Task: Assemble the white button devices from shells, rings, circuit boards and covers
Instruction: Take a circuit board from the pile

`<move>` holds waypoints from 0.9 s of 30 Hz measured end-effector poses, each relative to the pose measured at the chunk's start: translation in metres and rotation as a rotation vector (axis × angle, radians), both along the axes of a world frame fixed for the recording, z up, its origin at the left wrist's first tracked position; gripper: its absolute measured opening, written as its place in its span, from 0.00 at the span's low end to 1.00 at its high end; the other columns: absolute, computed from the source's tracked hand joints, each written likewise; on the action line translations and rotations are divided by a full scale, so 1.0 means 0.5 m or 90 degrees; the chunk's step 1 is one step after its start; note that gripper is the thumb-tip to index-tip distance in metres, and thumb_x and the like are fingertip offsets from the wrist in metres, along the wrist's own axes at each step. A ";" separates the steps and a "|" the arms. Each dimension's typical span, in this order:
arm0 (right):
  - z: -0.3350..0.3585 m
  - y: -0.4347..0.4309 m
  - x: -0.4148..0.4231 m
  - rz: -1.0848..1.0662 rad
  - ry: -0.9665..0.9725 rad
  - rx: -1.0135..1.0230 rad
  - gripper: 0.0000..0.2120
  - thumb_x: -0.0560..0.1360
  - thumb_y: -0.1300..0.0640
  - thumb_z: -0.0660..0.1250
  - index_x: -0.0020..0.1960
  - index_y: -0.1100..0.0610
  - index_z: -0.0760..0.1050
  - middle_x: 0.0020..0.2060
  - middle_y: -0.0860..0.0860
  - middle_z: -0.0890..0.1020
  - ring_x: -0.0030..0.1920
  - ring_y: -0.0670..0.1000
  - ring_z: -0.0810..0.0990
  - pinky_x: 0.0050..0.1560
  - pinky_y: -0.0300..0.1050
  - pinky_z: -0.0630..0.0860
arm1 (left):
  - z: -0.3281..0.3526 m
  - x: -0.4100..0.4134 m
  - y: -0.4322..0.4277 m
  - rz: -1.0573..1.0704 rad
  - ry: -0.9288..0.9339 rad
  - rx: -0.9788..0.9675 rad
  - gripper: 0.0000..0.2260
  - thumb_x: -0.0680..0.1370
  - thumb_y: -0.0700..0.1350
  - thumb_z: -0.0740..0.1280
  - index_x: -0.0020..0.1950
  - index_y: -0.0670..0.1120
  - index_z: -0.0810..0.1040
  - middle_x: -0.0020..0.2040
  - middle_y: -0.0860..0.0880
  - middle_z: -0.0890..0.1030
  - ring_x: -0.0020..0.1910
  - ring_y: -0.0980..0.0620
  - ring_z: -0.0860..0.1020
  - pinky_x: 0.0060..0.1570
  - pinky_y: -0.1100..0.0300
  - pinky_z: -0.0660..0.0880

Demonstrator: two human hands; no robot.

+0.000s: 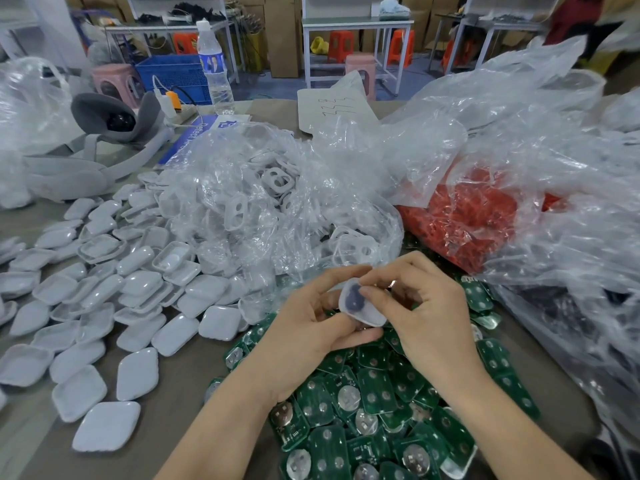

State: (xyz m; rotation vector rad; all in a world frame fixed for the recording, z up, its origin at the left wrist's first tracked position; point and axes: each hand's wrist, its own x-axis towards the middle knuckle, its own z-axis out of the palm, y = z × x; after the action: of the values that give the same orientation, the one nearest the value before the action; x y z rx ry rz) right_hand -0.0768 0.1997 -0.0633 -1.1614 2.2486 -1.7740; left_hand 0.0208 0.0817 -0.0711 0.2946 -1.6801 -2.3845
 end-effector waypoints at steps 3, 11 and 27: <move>0.002 0.001 0.000 -0.002 0.014 0.008 0.09 0.70 0.64 0.74 0.40 0.50 0.83 0.38 0.42 0.78 0.37 0.45 0.77 0.37 0.30 0.70 | 0.000 0.000 0.000 0.006 -0.003 0.001 0.18 0.72 0.34 0.69 0.59 0.49 0.81 0.55 0.42 0.83 0.56 0.45 0.82 0.52 0.55 0.80; 0.001 0.005 -0.003 -0.041 0.201 0.062 0.05 0.69 0.67 0.75 0.41 0.58 0.82 0.39 0.45 0.77 0.37 0.38 0.73 0.39 0.25 0.68 | 0.000 0.000 0.001 0.025 -0.012 0.003 0.19 0.71 0.34 0.69 0.61 0.47 0.80 0.54 0.41 0.83 0.55 0.46 0.83 0.51 0.56 0.80; -0.011 0.001 -0.011 -0.045 0.284 0.101 0.03 0.72 0.64 0.70 0.43 0.59 0.78 0.41 0.46 0.76 0.41 0.46 0.75 0.40 0.45 0.77 | -0.002 -0.002 0.001 0.018 -0.004 -0.022 0.20 0.72 0.31 0.66 0.60 0.47 0.79 0.51 0.43 0.85 0.54 0.46 0.83 0.51 0.58 0.80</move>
State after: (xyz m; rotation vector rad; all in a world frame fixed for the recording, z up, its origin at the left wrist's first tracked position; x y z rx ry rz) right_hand -0.0821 0.2000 -0.0686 -1.5884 2.6375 -1.4305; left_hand 0.0200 0.0822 -0.0721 0.3175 -1.7062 -2.3339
